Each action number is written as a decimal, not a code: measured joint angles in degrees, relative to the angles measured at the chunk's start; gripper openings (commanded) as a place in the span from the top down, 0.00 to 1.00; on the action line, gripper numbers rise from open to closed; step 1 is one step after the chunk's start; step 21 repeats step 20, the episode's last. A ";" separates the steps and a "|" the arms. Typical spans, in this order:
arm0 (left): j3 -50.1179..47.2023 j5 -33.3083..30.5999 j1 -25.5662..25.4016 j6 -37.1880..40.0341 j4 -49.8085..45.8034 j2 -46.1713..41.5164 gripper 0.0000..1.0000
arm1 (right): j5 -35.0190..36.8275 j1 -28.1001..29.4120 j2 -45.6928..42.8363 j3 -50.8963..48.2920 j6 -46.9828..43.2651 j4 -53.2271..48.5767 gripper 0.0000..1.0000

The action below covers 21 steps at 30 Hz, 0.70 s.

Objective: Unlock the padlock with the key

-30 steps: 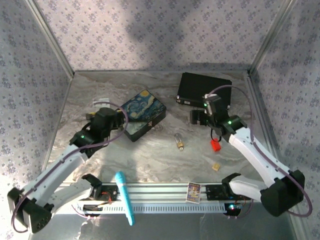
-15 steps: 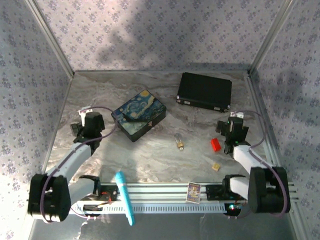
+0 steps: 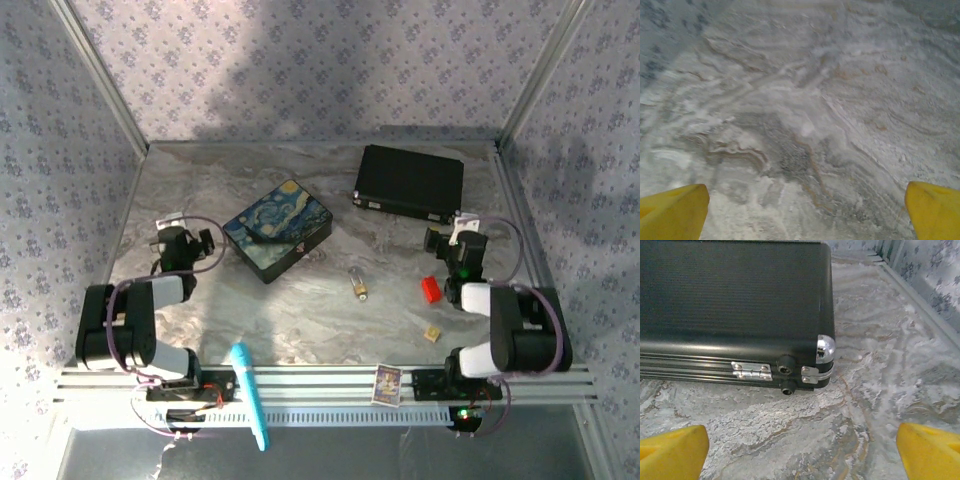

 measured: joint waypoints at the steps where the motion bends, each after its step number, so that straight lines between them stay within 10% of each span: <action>1: 0.35 0.85 -0.20 0.61 1.03 1.29 0.00 | 0.02 -0.02 2.49 0.04 -0.13 1.18 0.01; 21: -0.11 7.58 -1.07 4.50 10.25 4.81 0.00 | -1.64 0.63 4.44 3.13 -2.08 -1.14 0.01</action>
